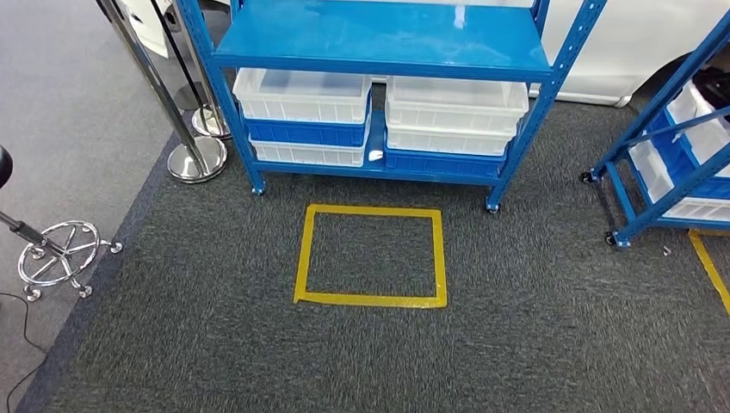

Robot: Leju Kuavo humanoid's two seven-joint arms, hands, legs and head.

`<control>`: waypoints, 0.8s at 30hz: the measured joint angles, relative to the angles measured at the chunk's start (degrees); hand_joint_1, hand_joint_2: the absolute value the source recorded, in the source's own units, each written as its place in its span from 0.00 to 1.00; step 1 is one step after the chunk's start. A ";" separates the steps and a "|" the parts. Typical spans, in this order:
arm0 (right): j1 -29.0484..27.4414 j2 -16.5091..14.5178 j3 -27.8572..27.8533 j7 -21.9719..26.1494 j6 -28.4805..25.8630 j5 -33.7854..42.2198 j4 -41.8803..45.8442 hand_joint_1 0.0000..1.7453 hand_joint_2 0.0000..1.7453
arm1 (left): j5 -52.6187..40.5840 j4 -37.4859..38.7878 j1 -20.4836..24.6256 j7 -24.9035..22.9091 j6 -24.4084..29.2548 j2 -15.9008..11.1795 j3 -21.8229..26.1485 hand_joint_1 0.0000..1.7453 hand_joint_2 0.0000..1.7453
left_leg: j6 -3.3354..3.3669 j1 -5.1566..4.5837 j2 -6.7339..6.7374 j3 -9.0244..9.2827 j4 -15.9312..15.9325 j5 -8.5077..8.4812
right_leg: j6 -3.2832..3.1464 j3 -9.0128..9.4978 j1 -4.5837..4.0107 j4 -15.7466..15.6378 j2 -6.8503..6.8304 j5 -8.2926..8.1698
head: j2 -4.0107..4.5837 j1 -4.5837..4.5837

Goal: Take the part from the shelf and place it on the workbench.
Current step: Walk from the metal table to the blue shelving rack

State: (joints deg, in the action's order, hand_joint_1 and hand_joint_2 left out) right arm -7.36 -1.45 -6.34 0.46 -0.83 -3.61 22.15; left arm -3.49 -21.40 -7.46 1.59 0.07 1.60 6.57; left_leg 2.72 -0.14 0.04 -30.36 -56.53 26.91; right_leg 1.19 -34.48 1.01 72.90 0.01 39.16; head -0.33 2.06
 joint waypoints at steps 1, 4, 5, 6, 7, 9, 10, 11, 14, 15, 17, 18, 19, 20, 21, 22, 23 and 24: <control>-1.21 0.13 0.40 -0.07 0.02 0.30 -1.00 0.00 0.00 | 0.28 -1.15 0.91 -0.10 0.00 0.00 -0.49 0.00 0.00 | -0.13 0.03 -0.05 0.75 -0.04 0.60 | 0.14 -1.14 0.07 -0.16 -0.01 -1.83 | 0.00 0.01; -4.64 0.51 1.51 -0.23 0.05 1.06 -4.25 0.00 0.00 | 1.05 -4.75 3.23 -0.34 0.00 -0.05 -1.78 0.00 0.00 | -1.00 0.13 -0.16 3.10 -0.22 2.69 | 0.00 0.47 0.15 -8.83 -0.18 -10.17 | 0.00 0.02; -5.11 0.62 1.91 -0.27 0.10 1.34 -5.00 0.00 0.00 | 1.37 -5.55 3.63 -0.48 0.01 -0.15 -2.12 0.00 0.00 | -1.38 0.13 -0.24 3.46 -0.33 3.27 | -0.34 1.30 0.07 -11.00 -0.39 -11.38 | 0.00 -0.01; -5.29 0.68 2.33 -0.35 0.21 1.73 -5.07 0.00 0.00 | 1.78 -5.75 3.77 -0.61 0.01 -0.25 -2.39 0.00 0.00 | -1.74 0.12 -0.31 3.61 -0.36 3.70 | -0.76 1.80 -0.02 -11.99 -0.53 -11.52 | 0.00 0.00; -4.88 0.74 2.74 -0.40 0.37 2.15 -4.17 0.00 0.00 | 2.24 -5.10 3.35 -0.83 0.01 -0.34 -2.60 0.00 0.00 | -2.08 0.09 -0.22 3.74 -0.28 3.99 | -1.19 2.01 -0.15 -12.10 -0.45 -11.13 | 0.00 -0.02; -2.52 0.77 3.46 -0.41 0.69 2.91 -0.35 0.00 0.00 | 3.09 -2.17 0.88 -1.36 0.01 -0.46 -2.96 0.00 0.00 | -2.73 0.09 0.42 4.32 -0.34 4.61 | -1.94 2.12 -0.13 -12.71 0.46 -10.83 | 0.00 0.01; -0.84 0.77 3.79 -0.36 0.76 3.14 1.75 0.00 0.00 | 3.30 -0.36 -1.03 -1.59 0.01 -0.50 -3.24 0.00 0.00 | -3.03 0.12 0.60 4.18 -1.27 5.26 | -2.26 2.27 -0.05 -12.93 1.03 -10.73 | 0.00 -0.03; 1.03 0.78 4.06 -0.33 0.78 3.27 3.72 0.00 0.00 | 3.40 1.37 -3.04 -1.70 0.01 -0.53 -3.55 0.00 0.00 | -3.30 0.18 0.63 3.24 -3.38 6.34 | -2.55 2.50 0.06 -13.12 1.45 -10.60 | 0.00 -0.05; 5.76 0.89 4.55 -0.27 0.75 3.46 8.87 0.00 0.00 | 3.43 6.24 -8.05 -1.75 0.01 -0.73 -4.32 0.00 0.00 | -3.80 0.48 0.31 -4.11 -15.08 10.46 | -2.83 3.29 0.06 -13.21 1.83 -9.74 | 0.00 -0.12; 6.77 0.94 4.62 -0.25 0.75 3.48 9.95 0.00 0.00 | 3.43 7.29 -9.16 -1.75 0.02 -0.85 -4.47 0.00 0.00 | -3.84 0.52 0.31 -6.29 -17.71 10.52 | -2.77 3.68 0.03 -13.20 1.83 -9.38 | 0.00 -0.11; 7.36 1.01 4.76 -0.25 0.74 3.48 10.91 0.00 0.00 | 3.43 8.19 -10.05 -1.73 0.02 -1.10 -4.73 0.00 0.00 | -3.58 0.51 0.32 -7.31 -16.05 6.67 | -2.57 4.85 -0.01 -13.21 1.70 -8.53 | 0.00 -0.12; 6.96 1.00 4.84 -0.28 0.75 3.48 10.78 0.00 0.00 | 3.43 8.07 -9.80 -1.70 0.02 -1.16 -4.84 0.00 0.00 | -3.25 0.45 0.33 -6.31 -12.26 3.51 | -2.48 5.49 -0.02 -13.25 1.54 -8.06 | 0.00 -0.11; 6.21 0.97 4.93 -0.33 0.76 3.48 10.25 0.00 0.00 | 3.43 7.64 -9.13 -1.66 0.02 -1.20 -4.93 0.00 0.00 | -2.86 0.34 0.34 -5.00 -8.56 1.11 | -2.35 6.03 0.00 -13.33 1.32 -7.62 | 0.00 -0.10; 5.25 0.95 5.03 -0.38 0.76 3.48 9.40 0.00 0.00 | 3.43 6.91 -8.10 -1.60 0.02 -1.20 -5.02 0.00 0.00 | -2.45 0.22 0.40 -3.81 -5.46 -0.42 | -2.16 6.36 0.00 -13.40 1.10 -7.23 | 0.00 -0.10; 4.12 0.92 5.11 -0.43 0.77 3.48 8.34 0.00 0.00 | 3.43 5.95 -6.82 -1.55 0.01 -1.20 -5.09 0.00 0.00 | -2.14 0.06 0.43 -3.11 -3.74 -0.94 | -1.94 6.50 0.04 -13.52 0.90 -6.99 | 0.00 -0.10; 2.89 0.90 5.20 -0.47 0.78 3.48 6.96 0.00 0.00 | 3.43 4.63 -5.44 -1.52 0.00 -1.20 -5.14 0.00 0.00 | -1.90 -0.12 0.43 -2.82 -3.24 -0.61 | -1.66 6.57 0.11 -13.74 0.75 -6.85 | 0.00 -0.10; 1.52 0.90 5.27 -0.54 0.78 3.48 5.43 0.00 0.00 | 3.43 3.07 -3.85 -1.46 -0.01 -1.19 -5.17 0.00 0.00 | -1.70 -0.25 0.40 -2.66 -2.73 -0.48 | -1.36 6.76 0.12 -14.05 0.60 -6.78 | 0.00 -0.12; 0.06 0.90 5.34 -0.60 0.78 3.48 3.92 0.00 0.00 | 3.43 1.34 -2.26 -1.42 -0.02 -1.17 -5.22 0.00 0.00 | -1.49 -0.12 0.27 -2.31 -2.15 -0.49 | -1.07 7.19 0.13 -14.37 0.40 -6.65 | 0.00 -0.14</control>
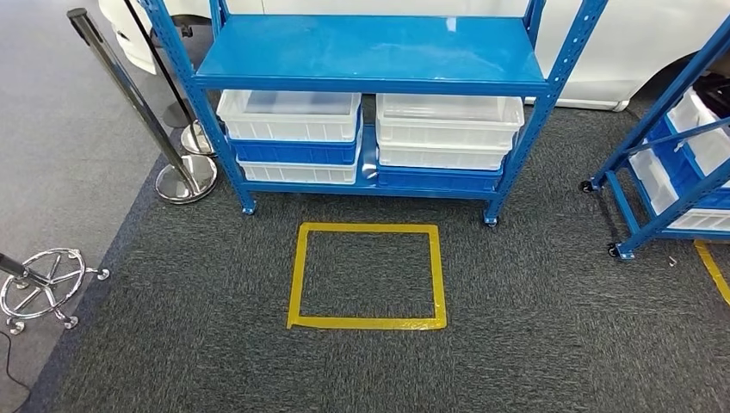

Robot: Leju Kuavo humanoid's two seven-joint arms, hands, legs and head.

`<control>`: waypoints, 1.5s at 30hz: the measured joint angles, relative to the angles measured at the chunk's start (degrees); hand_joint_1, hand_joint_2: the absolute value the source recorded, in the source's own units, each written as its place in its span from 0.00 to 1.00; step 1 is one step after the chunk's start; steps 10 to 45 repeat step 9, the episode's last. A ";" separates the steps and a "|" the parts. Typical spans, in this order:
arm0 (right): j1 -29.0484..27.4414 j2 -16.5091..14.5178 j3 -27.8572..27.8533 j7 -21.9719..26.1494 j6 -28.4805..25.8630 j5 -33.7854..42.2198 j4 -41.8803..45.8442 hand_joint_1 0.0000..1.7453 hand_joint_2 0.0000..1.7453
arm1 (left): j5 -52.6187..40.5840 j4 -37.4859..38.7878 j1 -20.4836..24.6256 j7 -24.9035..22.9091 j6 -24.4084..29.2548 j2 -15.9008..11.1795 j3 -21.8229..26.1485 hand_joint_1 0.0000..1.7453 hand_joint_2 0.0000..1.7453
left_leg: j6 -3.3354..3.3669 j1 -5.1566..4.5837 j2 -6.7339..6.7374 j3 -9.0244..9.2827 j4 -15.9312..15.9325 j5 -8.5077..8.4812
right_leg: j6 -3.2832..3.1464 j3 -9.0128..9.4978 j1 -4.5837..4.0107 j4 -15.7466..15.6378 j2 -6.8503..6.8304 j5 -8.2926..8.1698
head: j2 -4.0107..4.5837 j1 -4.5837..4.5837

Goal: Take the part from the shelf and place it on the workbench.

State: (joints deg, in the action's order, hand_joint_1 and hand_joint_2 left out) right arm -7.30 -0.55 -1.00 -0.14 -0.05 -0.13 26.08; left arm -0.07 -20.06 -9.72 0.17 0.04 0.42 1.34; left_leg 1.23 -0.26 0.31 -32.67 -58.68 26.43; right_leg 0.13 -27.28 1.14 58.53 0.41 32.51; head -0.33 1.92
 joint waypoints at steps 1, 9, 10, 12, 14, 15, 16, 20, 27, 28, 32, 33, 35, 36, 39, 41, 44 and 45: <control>-1.55 0.02 0.08 -0.07 0.00 0.00 -1.84 0.00 0.00 | 0.00 -1.96 1.55 0.05 0.00 0.02 -0.06 0.00 0.00 | 0.27 0.13 -0.18 0.63 0.77 -0.02 | 0.25 0.35 -0.13 0.09 -0.17 0.30 | 0.00 0.07; -9.65 0.39 0.37 -0.26 -0.02 0.00 -12.84 0.00 0.00 | 0.00 -12.53 9.54 0.16 0.02 0.02 -0.26 0.00 0.00 | 0.88 0.26 -2.32 3.94 2.09 1.63 | 0.60 -10.35 -0.39 13.90 -0.33 1.46 | 0.00 0.23; -9.65 0.39 0.37 -0.26 -0.02 0.00 -12.84 0.00 0.00 | 0.00 -12.53 9.54 0.16 0.02 0.02 -0.26 0.00 0.00 | 0.88 0.26 -2.32 3.94 2.09 1.63 | 0.60 -10.35 -0.39 13.90 -0.33 1.46 | 0.00 0.23; -9.65 0.39 0.37 -0.26 -0.02 0.00 -12.84 0.00 0.00 | 0.00 -12.53 9.54 0.16 0.02 0.02 -0.26 0.00 0.00 | 0.88 0.26 -2.32 3.94 2.09 1.63 | 0.60 -10.35 -0.39 13.90 -0.33 1.46 | 0.00 0.23; -9.65 0.39 0.37 -0.26 -0.02 0.00 -12.84 0.00 0.00 | 0.00 -12.53 9.54 0.16 0.02 0.02 -0.26 0.00 0.00 | 0.88 0.26 -2.32 3.94 2.09 1.63 | 0.60 -10.35 -0.39 13.90 -0.33 1.46 | 0.00 0.23; -9.65 0.39 0.37 -0.26 -0.02 0.00 -12.84 0.00 0.00 | 0.00 -12.53 9.54 0.16 0.02 0.02 -0.26 0.00 0.00 | 0.88 0.26 -2.32 3.94 2.09 1.63 | 0.60 -10.35 -0.39 13.90 -0.33 1.46 | 0.00 0.23; -9.65 0.39 0.37 -0.26 -0.02 0.00 -12.84 0.00 0.00 | 0.00 -12.53 9.54 0.16 0.02 0.02 -0.26 0.00 0.00 | 0.88 0.26 -2.32 3.94 2.09 1.63 | 0.60 -10.35 -0.39 13.90 -0.33 1.46 | 0.00 0.23; -9.65 0.39 0.37 -0.26 -0.02 0.00 -12.84 0.00 0.00 | 0.00 -12.53 9.54 0.16 0.02 0.02 -0.26 0.00 0.00 | 0.88 0.26 -2.32 3.94 2.09 1.63 | 0.60 -10.35 -0.39 13.90 -0.33 1.46 | 0.00 0.23; -9.65 0.39 0.37 -0.26 -0.02 0.00 -12.84 0.00 0.00 | 0.00 -12.53 9.54 0.16 0.02 0.02 -0.26 0.00 0.00 | 0.88 0.26 -2.32 3.94 2.09 1.63 | 0.60 -10.35 -0.39 13.90 -0.33 1.46 | 0.00 0.23; -9.65 0.39 0.37 -0.26 -0.02 0.00 -12.84 0.00 0.00 | 0.00 -12.53 9.54 0.16 0.02 0.02 -0.26 0.00 0.00 | 0.88 0.26 -2.32 3.94 2.09 1.63 | 0.60 -10.35 -0.39 13.90 -0.33 1.46 | 0.00 0.23; -9.65 0.39 0.37 -0.26 -0.02 0.00 -12.84 0.00 0.00 | 0.00 -12.53 9.54 0.16 0.02 0.02 -0.26 0.00 0.00 | 0.88 0.26 -2.32 3.94 2.09 1.63 | 0.60 -10.35 -0.39 13.90 -0.33 1.46 | 0.00 0.23; -9.65 0.39 0.37 -0.26 -0.02 0.00 -12.84 0.00 0.00 | 0.00 -12.53 9.54 0.16 0.02 0.02 -0.26 0.00 0.00 | 0.88 0.26 -2.32 3.94 2.09 1.63 | 0.60 -10.35 -0.39 13.90 -0.33 1.46 | 0.00 0.23; -9.65 0.39 0.37 -0.26 -0.02 0.00 -12.84 0.00 0.00 | 0.00 -12.53 9.54 0.16 0.02 0.02 -0.26 0.00 0.00 | 0.88 0.26 -2.32 3.94 2.09 1.63 | 0.60 -10.35 -0.39 13.90 -0.33 1.46 | 0.00 0.23; -9.65 0.39 0.37 -0.26 -0.02 0.00 -12.84 0.00 0.00 | 0.00 -12.53 9.54 0.16 0.02 0.02 -0.26 0.00 0.00 | 0.88 0.26 -2.32 3.94 2.09 1.63 | 0.60 -10.35 -0.39 13.90 -0.33 1.46 | 0.00 0.23; -9.65 0.39 0.37 -0.26 -0.02 0.00 -12.84 0.00 0.00 | 0.00 -12.53 9.54 0.16 0.02 0.02 -0.26 0.00 0.00 | 0.88 0.26 -2.32 3.94 2.09 1.63 | 0.60 -10.35 -0.39 13.90 -0.33 1.46 | 0.00 0.23; -9.65 0.39 0.37 -0.26 -0.02 0.00 -12.84 0.00 0.00 | 0.00 -12.53 9.54 0.16 0.02 0.02 -0.26 0.00 0.00 | 0.88 0.26 -2.32 3.94 2.09 1.63 | 0.60 -10.35 -0.39 13.90 -0.33 1.46 | 0.00 0.23; -9.65 0.39 0.37 -0.26 -0.02 0.00 -12.84 0.00 0.00 | 0.00 -12.53 9.54 0.16 0.02 0.02 -0.26 0.00 0.00 | 0.88 0.26 -2.32 3.94 2.09 1.63 | 0.60 -10.35 -0.39 13.90 -0.33 1.46 | 0.00 0.23; -9.65 0.39 0.37 -0.26 -0.02 0.00 -12.84 0.00 0.00 | 0.00 -12.53 9.54 0.16 0.02 0.02 -0.26 0.00 0.00 | 0.88 0.26 -2.32 3.94 2.09 1.63 | 0.60 -10.35 -0.39 13.90 -0.33 1.46 | 0.00 0.23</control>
